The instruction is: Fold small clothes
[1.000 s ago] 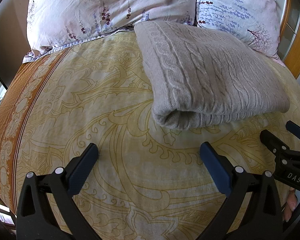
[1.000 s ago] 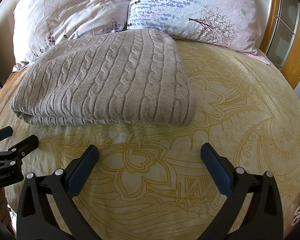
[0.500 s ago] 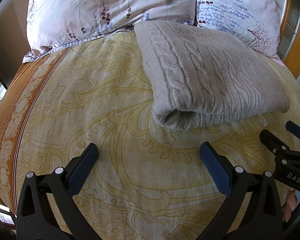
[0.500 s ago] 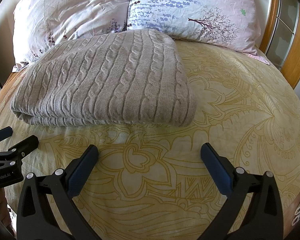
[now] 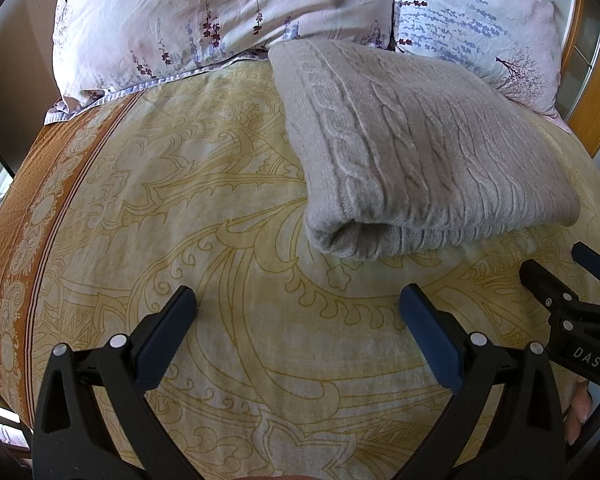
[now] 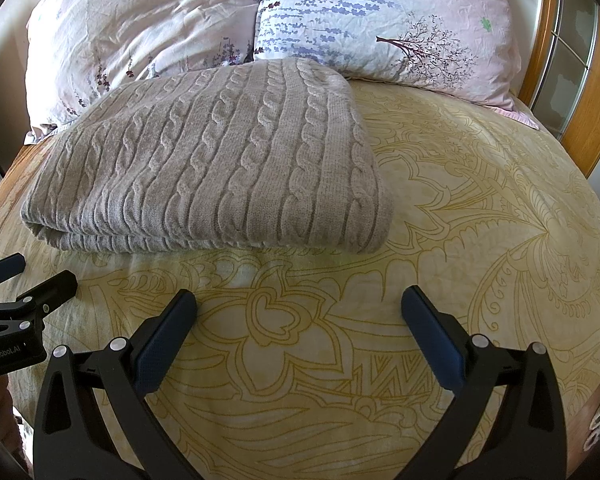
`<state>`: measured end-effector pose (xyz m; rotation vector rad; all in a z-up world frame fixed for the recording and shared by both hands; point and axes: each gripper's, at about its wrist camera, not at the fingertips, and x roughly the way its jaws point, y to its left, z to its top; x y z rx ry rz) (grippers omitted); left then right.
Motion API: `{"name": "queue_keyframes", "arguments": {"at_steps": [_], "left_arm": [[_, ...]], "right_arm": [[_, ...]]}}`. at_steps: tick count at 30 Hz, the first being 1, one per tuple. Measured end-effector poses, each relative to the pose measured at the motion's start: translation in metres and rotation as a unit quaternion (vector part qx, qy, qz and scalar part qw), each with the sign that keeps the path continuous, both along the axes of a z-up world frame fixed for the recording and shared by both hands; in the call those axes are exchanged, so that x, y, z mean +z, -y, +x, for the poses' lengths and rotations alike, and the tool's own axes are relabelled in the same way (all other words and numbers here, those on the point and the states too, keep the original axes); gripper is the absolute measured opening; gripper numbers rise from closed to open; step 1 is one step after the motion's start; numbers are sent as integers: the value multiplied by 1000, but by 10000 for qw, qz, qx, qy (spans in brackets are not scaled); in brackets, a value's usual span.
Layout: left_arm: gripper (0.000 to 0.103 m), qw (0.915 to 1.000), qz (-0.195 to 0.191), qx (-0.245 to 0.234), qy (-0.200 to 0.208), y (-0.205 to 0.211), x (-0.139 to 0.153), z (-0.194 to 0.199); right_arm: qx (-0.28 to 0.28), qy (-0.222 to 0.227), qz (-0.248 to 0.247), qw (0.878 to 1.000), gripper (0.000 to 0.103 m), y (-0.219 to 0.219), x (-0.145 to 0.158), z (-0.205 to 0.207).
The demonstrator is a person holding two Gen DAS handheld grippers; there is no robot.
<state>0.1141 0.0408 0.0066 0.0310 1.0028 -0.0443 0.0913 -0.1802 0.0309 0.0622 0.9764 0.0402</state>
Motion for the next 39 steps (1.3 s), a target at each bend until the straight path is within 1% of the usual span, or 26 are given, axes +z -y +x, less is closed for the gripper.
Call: {"name": "queue_keyframes", "arguments": {"at_steps": [39], "left_arm": [[101, 9999, 3, -81, -117, -2, -2, 5]], "right_arm": [[2, -2, 2, 10000, 102, 0, 0, 1]]}}
